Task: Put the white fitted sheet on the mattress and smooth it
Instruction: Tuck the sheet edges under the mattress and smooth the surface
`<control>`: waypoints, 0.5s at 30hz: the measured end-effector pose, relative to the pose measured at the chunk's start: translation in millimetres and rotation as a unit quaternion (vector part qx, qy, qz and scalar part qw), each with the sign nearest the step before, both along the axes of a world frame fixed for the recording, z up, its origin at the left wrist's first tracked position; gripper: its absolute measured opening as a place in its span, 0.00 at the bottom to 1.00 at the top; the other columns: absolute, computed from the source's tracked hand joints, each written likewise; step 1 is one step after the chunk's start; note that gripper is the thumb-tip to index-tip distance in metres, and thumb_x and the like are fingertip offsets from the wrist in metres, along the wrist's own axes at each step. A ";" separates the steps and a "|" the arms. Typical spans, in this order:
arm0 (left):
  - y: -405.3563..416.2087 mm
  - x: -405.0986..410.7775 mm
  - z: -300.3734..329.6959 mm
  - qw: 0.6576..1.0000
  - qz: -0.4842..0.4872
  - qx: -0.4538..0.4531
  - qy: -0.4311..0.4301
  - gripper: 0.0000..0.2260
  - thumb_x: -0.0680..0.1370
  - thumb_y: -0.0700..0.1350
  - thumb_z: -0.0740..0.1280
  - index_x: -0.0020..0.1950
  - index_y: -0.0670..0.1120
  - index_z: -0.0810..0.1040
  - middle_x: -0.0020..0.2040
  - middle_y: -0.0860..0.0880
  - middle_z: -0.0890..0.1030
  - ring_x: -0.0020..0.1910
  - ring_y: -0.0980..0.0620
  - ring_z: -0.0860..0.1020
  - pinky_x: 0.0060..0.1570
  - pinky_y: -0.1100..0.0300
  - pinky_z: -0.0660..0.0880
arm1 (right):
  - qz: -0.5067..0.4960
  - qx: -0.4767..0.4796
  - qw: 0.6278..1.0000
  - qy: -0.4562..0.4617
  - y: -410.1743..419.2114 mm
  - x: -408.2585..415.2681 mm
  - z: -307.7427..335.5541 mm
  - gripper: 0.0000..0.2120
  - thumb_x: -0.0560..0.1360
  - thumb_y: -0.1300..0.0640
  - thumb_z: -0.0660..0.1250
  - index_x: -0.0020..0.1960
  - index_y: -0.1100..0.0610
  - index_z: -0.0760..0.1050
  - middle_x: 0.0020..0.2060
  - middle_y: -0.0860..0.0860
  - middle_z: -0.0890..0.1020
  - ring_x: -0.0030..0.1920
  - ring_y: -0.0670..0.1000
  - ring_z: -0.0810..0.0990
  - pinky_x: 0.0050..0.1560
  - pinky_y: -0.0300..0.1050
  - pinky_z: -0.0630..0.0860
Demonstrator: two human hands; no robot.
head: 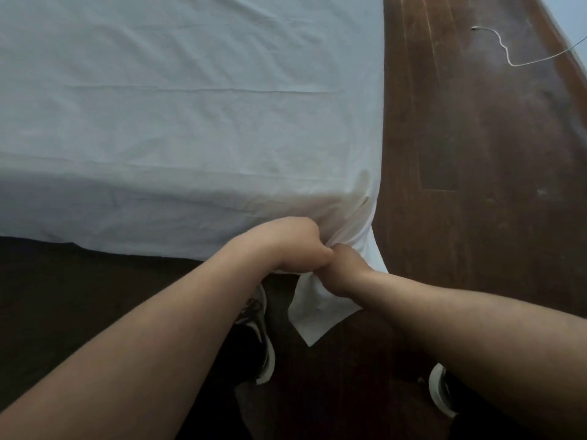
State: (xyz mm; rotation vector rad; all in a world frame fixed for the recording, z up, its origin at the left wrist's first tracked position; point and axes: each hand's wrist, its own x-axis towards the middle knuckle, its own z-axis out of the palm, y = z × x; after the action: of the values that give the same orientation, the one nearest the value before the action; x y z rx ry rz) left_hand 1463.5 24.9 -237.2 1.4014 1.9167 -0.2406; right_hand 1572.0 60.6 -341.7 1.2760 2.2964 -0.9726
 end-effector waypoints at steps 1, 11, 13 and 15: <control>-4.3 -3.3 0.4 1.000 -0.018 0.003 0.023 0.16 0.78 0.52 0.64 0.34 0.44 0.73 0.33 0.48 0.75 0.32 0.49 0.73 0.31 0.56 0.66 | -0.010 0.000 1.000 -0.009 -0.9 -2.4 0.0 0.11 0.85 0.57 0.57 0.56 0.61 0.76 0.52 0.56 0.80 0.52 0.56 0.80 0.52 0.47 0.77; 11.3 -13.5 26.9 0.919 -0.010 0.389 0.065 0.09 0.82 0.49 0.61 0.50 0.49 0.79 0.46 0.50 0.80 0.46 0.47 0.76 0.41 0.53 0.71 | -0.020 -0.068 0.993 -0.091 7.8 11.1 1.4 0.13 0.82 0.54 0.63 0.58 0.63 0.78 0.54 0.57 0.81 0.57 0.57 0.80 0.48 0.44 0.73; 30.0 -12.4 30.7 0.885 -0.014 0.462 0.058 0.12 0.83 0.51 0.62 0.63 0.51 0.79 0.59 0.50 0.79 0.60 0.46 0.74 0.55 0.50 0.74 | -0.029 -0.084 0.991 -0.104 10.2 19.6 6.0 0.11 0.81 0.55 0.63 0.55 0.63 0.78 0.49 0.57 0.81 0.52 0.56 0.81 0.43 0.43 0.72; 51.7 -12.1 27.7 0.899 -0.023 0.428 0.090 0.18 0.84 0.56 0.60 0.73 0.56 0.72 0.71 0.51 0.72 0.72 0.45 0.67 0.66 0.45 0.70 | -0.061 -0.097 0.987 -0.112 13.5 32.3 12.4 0.08 0.80 0.56 0.64 0.46 0.60 0.77 0.41 0.54 0.78 0.41 0.53 0.78 0.35 0.41 0.71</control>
State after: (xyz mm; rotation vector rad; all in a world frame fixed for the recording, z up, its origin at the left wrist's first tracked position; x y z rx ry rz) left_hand 1451.3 76.6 -209.4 2.0283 2.2583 0.5474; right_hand 1604.4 74.1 -329.3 1.3796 1.9243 -1.0084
